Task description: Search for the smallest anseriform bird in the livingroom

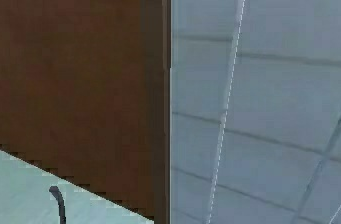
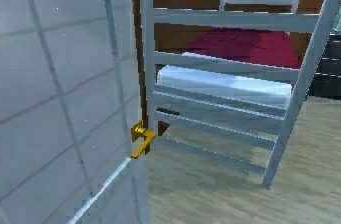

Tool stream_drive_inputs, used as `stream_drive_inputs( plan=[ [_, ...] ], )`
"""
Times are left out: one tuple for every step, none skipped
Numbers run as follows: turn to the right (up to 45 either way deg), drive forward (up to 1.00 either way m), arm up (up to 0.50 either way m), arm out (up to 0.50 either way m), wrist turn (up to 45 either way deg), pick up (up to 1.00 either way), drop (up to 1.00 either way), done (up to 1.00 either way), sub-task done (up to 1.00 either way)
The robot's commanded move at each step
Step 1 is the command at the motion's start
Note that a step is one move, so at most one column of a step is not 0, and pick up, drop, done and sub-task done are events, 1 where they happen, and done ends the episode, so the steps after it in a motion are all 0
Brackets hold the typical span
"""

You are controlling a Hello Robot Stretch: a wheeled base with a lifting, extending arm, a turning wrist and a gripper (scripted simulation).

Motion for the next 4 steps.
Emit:
stream_drive_inputs(
  plan=[
    [-45.0,0.00,0.00,0.00,0.0,0.00,0.00,0.00,0.00],
    [-9.0,0.00,0.00,0.00,0.0,0.00,0.00,0.00,0.00],
    [0.0,1.00,0.00,0.00,0.0,0.00,0.00,0.00,0.00],
    [-3.0,0.00,0.00,0.00,0.0,0.00,0.00,0.00,0.00]
  ],
)
